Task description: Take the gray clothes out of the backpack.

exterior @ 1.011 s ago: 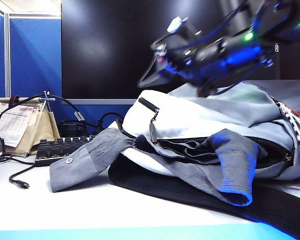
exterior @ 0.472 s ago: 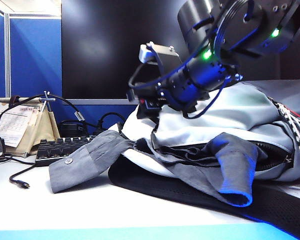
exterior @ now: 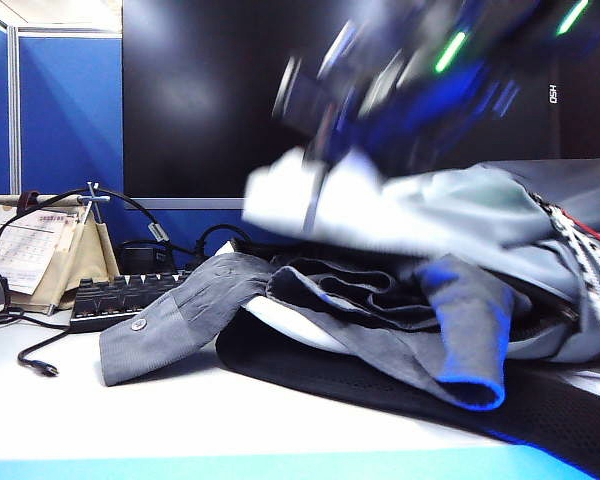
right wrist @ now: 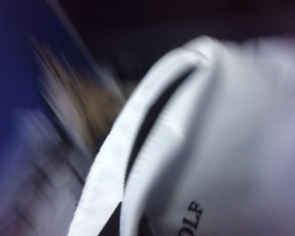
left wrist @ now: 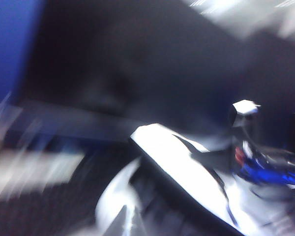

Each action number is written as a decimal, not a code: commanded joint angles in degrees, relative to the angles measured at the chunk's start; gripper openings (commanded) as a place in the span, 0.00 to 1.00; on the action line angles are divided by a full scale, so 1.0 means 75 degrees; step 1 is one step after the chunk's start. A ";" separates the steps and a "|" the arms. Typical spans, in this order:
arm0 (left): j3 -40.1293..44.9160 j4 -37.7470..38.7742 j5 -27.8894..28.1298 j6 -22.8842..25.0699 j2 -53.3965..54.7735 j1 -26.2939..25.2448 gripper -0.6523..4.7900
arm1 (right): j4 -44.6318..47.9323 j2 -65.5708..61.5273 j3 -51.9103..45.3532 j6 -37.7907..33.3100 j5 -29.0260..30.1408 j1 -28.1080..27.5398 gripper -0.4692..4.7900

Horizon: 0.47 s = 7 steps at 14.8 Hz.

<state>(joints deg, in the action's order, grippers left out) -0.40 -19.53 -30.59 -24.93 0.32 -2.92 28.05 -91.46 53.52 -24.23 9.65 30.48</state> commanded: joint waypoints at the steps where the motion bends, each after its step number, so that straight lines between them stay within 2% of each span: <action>1: -0.0119 -0.1032 -0.0163 -0.0224 -0.0015 0.0251 0.11 | 0.1716 0.1230 0.0128 -0.1775 0.0947 -0.1020 0.08; 3: -0.0437 -0.0781 -0.0242 -0.0192 0.0233 0.0839 0.11 | 0.1594 0.1714 0.0128 -0.2203 0.1253 -0.1757 0.08; 4: -0.0688 -0.0650 -0.0318 0.0073 0.0580 0.1236 0.11 | 0.1486 0.1763 0.0125 -0.2253 0.1434 -0.1938 0.08; 7: -0.2229 -0.0015 -0.0583 0.2305 0.3631 0.3229 0.11 | 0.1335 0.1760 0.0122 -0.2637 0.1679 -0.2063 0.08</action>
<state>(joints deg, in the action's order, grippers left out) -14.70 -21.04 -34.20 -14.46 22.94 18.85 33.43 -78.96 53.60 -43.13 22.33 15.03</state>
